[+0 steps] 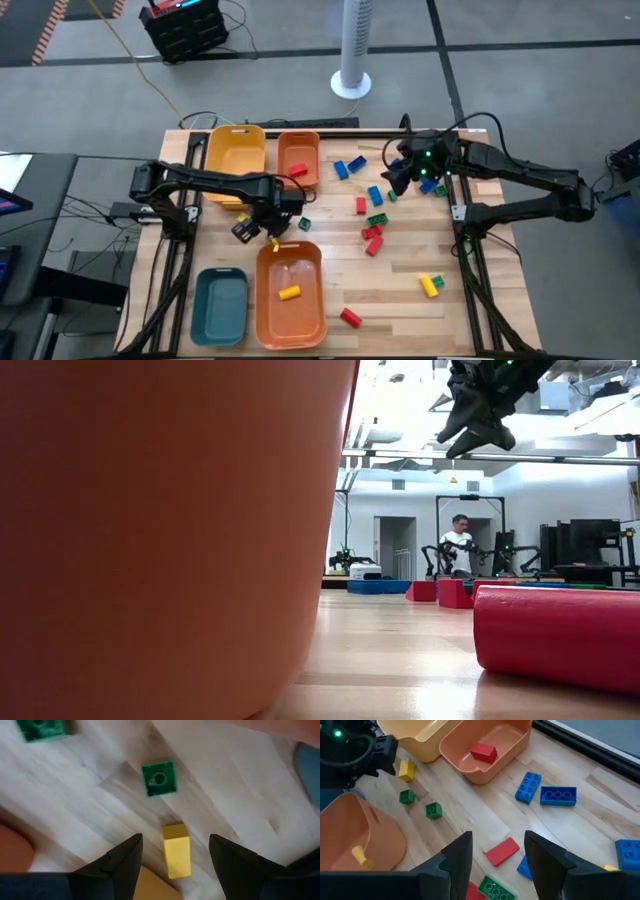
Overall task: Sort blocks
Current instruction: Put the blue game piece into the yellow bin
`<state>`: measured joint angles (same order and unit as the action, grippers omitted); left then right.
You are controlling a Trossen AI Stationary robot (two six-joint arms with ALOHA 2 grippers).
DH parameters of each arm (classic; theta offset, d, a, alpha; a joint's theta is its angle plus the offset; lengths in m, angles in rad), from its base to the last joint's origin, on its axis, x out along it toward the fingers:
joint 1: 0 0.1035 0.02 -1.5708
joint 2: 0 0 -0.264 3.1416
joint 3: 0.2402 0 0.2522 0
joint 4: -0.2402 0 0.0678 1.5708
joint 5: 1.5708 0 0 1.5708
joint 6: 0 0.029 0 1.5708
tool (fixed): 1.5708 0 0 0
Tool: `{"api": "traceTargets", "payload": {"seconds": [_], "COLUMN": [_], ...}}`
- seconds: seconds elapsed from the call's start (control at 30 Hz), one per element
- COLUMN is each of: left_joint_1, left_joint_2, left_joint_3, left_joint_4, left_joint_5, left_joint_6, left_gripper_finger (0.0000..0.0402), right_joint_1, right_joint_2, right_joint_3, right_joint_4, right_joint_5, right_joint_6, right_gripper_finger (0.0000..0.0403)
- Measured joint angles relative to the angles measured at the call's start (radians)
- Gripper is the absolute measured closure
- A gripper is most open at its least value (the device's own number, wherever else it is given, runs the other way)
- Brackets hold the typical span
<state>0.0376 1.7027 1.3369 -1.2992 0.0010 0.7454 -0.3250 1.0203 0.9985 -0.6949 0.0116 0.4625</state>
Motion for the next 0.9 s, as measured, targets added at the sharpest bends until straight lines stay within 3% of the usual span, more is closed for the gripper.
{"api": "traceTargets", "payload": {"seconds": [0.5, 0.9], "left_joint_1": [0.047, 0.114], "left_joint_2": [-0.002, -0.001], "left_joint_3": [-0.019, -0.019], "left_joint_4": [0.184, 0.361], "left_joint_5": [0.110, 0.065], "left_joint_6": [0.040, -0.082], "left_gripper_finger": [0.0189, 0.0191], "right_joint_1": [0.040, 0.061], "right_joint_2": [0.000, 0.000], "right_joint_3": [0.000, 0.000], "right_joint_4": [0.000, 0.001], "right_joint_5": [-0.001, 0.018], "right_joint_6": [0.028, 0.043], "right_gripper_finger": [0.0209, 0.0209]}}
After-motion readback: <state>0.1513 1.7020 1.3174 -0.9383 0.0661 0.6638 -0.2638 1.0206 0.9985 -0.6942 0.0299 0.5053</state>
